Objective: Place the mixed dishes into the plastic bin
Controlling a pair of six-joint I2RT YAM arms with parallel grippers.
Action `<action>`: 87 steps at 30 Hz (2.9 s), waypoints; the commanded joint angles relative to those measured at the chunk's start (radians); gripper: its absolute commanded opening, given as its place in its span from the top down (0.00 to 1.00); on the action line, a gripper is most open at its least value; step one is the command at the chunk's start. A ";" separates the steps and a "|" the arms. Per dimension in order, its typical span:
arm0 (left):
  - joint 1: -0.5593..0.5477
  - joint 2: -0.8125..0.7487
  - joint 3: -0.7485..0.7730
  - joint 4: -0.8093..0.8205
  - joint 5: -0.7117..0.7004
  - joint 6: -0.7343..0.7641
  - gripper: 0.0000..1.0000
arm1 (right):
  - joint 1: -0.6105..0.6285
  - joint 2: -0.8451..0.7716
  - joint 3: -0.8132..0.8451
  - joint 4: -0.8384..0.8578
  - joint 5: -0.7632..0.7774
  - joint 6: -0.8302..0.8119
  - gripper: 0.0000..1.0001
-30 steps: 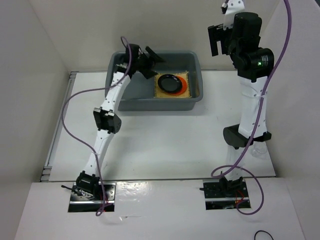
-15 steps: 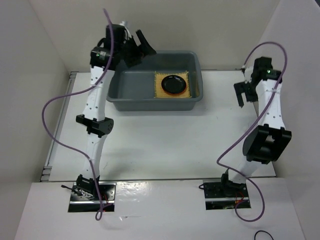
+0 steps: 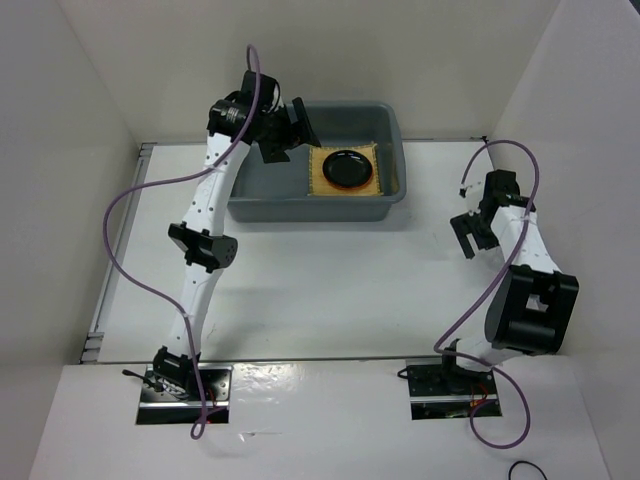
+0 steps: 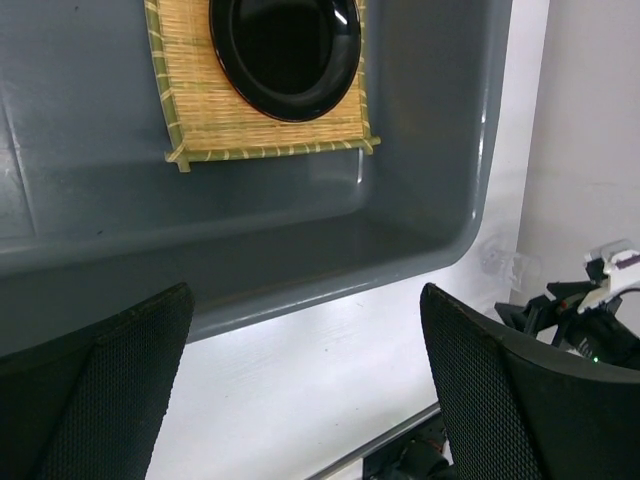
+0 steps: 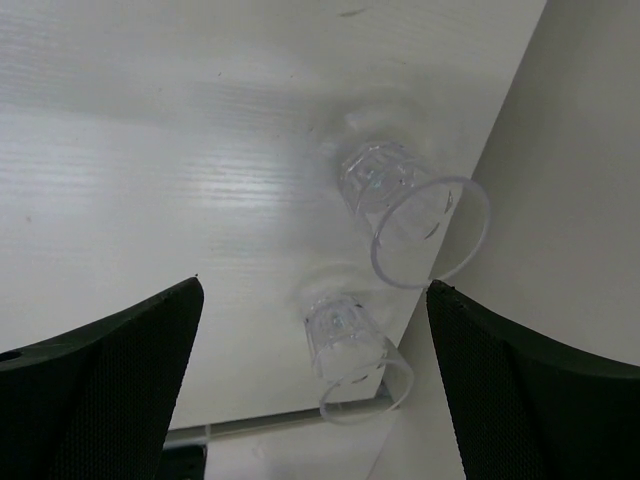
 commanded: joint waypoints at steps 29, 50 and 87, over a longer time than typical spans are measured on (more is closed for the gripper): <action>0.333 -1.451 -1.676 0.475 -0.385 0.073 0.00 | -0.059 0.036 0.388 -0.059 -0.183 0.159 1.00; 0.392 -1.628 -1.696 0.293 -0.405 0.129 0.00 | 0.945 1.067 1.934 -0.376 -0.226 0.144 1.00; 0.392 -1.677 -1.888 0.188 -0.376 0.067 0.00 | 0.908 1.400 2.011 -0.209 -0.169 0.054 0.54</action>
